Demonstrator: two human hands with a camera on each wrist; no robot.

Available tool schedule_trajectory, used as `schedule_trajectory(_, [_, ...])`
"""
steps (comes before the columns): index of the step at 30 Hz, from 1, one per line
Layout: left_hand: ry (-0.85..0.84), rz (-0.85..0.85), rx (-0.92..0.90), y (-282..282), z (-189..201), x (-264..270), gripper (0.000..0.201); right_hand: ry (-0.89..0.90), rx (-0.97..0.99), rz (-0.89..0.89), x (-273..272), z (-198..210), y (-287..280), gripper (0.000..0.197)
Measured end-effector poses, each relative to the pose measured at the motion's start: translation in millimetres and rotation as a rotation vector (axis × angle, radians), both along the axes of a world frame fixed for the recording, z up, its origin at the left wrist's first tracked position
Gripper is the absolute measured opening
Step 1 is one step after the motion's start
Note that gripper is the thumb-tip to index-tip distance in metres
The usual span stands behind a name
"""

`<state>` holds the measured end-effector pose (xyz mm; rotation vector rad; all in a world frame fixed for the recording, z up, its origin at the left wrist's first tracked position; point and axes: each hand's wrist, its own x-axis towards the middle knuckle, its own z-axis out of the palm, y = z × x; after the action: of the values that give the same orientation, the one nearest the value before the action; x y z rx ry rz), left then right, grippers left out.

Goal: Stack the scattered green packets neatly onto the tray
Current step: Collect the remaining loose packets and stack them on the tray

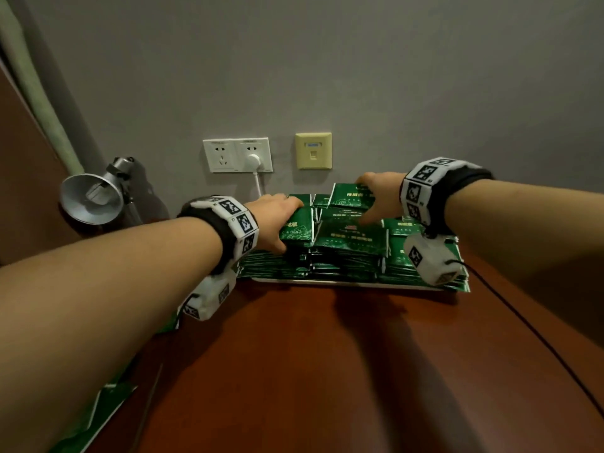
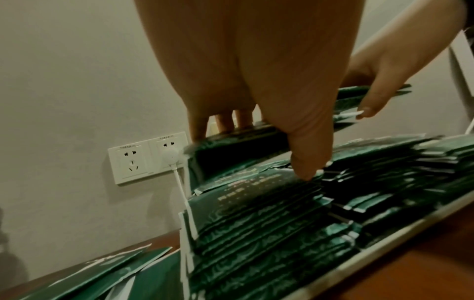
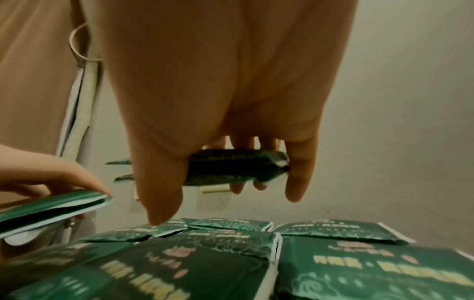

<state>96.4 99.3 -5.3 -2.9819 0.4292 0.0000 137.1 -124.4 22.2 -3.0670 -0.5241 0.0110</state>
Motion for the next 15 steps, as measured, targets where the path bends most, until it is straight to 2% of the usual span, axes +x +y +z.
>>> schedule_trajectory(3, [0.043,-0.034,0.040,4,-5,16,0.085,0.016,-0.010,0.018,25,-6,9,0.083])
schedule_trajectory(8, [0.064,-0.051,0.085,1,-9,29,0.099,0.039,-0.030,0.034,50,-12,22,0.087])
schedule_trajectory(11, [0.050,-0.024,0.112,2,-11,29,0.108,0.072,-0.062,0.039,52,-12,25,0.093])
schedule_trajectory(15, [0.024,0.016,0.100,3,-12,15,0.109,0.007,-0.108,0.060,37,-10,29,0.087])
